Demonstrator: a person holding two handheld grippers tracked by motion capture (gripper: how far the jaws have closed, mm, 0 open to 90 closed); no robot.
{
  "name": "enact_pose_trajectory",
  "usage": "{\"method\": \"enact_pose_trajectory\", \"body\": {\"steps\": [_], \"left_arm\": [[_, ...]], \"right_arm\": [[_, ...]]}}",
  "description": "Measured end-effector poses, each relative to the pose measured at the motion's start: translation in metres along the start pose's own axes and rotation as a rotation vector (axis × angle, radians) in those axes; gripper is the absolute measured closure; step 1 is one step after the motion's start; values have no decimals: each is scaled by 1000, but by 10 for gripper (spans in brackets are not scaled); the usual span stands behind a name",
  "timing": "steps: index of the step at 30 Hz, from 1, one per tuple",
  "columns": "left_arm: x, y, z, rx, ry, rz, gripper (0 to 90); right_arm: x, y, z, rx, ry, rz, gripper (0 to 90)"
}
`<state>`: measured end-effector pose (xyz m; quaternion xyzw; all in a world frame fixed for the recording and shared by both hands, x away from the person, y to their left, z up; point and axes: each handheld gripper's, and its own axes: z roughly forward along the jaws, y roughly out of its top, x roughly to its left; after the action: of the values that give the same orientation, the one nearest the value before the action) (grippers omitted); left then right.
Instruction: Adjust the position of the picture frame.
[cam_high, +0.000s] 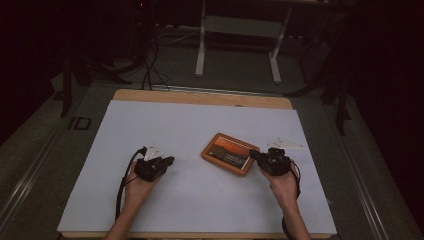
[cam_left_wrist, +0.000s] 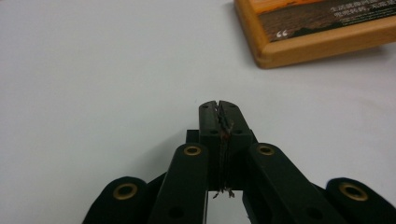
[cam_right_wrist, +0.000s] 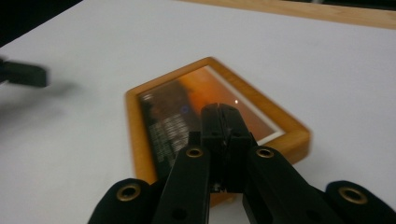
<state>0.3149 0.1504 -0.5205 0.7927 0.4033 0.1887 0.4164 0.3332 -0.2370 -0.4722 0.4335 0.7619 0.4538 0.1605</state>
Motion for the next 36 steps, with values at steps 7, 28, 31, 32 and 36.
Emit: {"method": "enact_pose_trajectory", "body": {"steps": [7, 28, 31, 32, 36], "left_arm": [[-1, 16, 21, -8, -23, 6, 893], [-17, 53, 100, 83, -66, 75, 891], [-19, 51, 105, 93, -78, 62, 891], [-19, 50, 105, 90, -75, 61, 892], [-21, 51, 105, 91, -77, 48, 893]], "right_arm": [[15, -6, -2, 29, 41, -58, 900], [44, -34, 4, 93, 112, -142, 900], [45, -38, 7, 111, 118, -153, 900], [45, -39, 8, 118, 115, -164, 900], [42, -42, 11, 147, 97, -181, 900]]}}
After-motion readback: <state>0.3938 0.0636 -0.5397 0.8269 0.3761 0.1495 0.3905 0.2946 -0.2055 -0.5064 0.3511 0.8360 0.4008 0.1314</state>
